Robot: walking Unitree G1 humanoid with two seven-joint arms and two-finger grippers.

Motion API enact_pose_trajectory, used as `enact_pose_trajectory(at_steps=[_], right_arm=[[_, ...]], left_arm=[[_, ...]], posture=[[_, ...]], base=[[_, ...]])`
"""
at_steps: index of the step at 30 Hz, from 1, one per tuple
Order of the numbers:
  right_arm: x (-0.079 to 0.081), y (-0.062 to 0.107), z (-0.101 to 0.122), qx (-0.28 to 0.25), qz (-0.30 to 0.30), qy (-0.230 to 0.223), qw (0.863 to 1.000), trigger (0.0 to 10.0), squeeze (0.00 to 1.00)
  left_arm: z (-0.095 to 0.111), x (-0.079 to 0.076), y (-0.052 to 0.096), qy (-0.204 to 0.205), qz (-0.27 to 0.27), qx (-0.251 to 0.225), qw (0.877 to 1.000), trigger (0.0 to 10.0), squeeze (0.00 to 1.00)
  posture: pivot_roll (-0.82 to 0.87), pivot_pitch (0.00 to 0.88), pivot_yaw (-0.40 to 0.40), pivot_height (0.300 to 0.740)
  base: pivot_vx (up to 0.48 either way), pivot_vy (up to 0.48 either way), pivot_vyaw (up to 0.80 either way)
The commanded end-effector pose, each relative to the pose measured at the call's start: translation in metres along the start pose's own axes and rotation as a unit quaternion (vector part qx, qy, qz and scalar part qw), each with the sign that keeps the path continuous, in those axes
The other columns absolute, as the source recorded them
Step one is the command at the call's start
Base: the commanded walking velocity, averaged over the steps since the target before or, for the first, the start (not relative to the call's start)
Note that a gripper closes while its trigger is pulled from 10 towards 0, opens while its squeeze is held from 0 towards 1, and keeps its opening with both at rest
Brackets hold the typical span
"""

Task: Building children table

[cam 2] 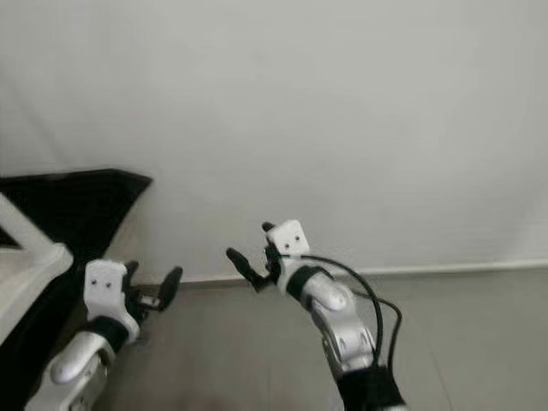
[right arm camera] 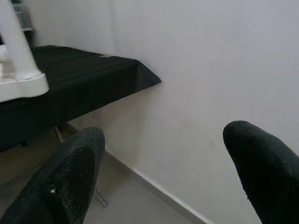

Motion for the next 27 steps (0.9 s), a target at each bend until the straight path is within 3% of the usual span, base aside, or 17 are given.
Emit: enact_pose_trajectory(at_steps=[1, 27], right_arm=[[0.0093, -0.0037, -0.0011, -0.002, 0.019, -0.01, 1.0, 10.0, 0.0], [0.0101, -0.0037, -0.0017, -0.005, 0.031, -0.025, 0.999, 10.0, 0.0]], left_arm=[[-0.0004, 0.006, 0.0027, -0.016, 0.006, 0.003, 1.0, 10.0, 0.0], [-0.0011, 0.0046, 0.0023, -0.008, -0.007, 0.005, 1.0, 10.0, 0.0]], posture=[[-0.14, 0.065, 0.102, 0.74], [-0.15, 0.063, 0.102, 0.74]], base=[[0.0, 0.0, 0.79], [0.0, 0.0, 0.79]])
Point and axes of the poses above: a point about 5 cm out from each wrist's last joint towards the gripper, its own y axis pointing back from the gripper into the wrist, its own z axis along the axis of the wrist's last joint, x = y × z, the point moved 1 cm from there along -y, pointing out of the wrist towards the gripper, and after that the axes turned 4 degrees about y, right-handed, at the moved point
